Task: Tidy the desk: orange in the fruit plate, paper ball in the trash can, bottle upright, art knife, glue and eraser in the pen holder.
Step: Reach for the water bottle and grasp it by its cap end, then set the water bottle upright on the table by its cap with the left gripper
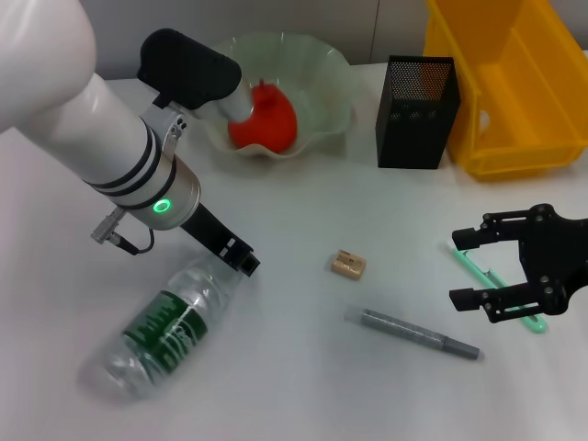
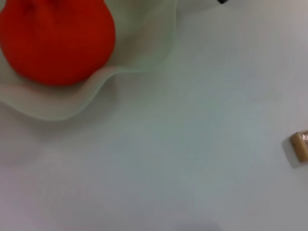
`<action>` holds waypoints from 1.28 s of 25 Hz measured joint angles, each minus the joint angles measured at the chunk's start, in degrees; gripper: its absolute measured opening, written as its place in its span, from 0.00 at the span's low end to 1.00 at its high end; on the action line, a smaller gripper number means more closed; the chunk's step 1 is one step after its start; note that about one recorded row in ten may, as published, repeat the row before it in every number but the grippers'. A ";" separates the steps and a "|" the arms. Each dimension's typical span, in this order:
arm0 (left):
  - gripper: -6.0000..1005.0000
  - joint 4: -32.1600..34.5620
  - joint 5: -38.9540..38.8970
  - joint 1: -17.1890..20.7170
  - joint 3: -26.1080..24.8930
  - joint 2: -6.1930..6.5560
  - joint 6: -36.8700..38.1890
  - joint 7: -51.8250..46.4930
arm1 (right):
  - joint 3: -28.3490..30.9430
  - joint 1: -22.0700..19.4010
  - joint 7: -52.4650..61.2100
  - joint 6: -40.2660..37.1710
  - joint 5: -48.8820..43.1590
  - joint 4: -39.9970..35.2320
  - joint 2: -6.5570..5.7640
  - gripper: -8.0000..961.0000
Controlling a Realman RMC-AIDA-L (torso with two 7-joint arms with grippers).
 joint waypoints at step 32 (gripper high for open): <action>0.45 38.42 -9.52 30.55 -20.33 0.62 5.05 15.38 | 0.37 0.37 1.93 -0.17 5.82 2.25 0.00 0.80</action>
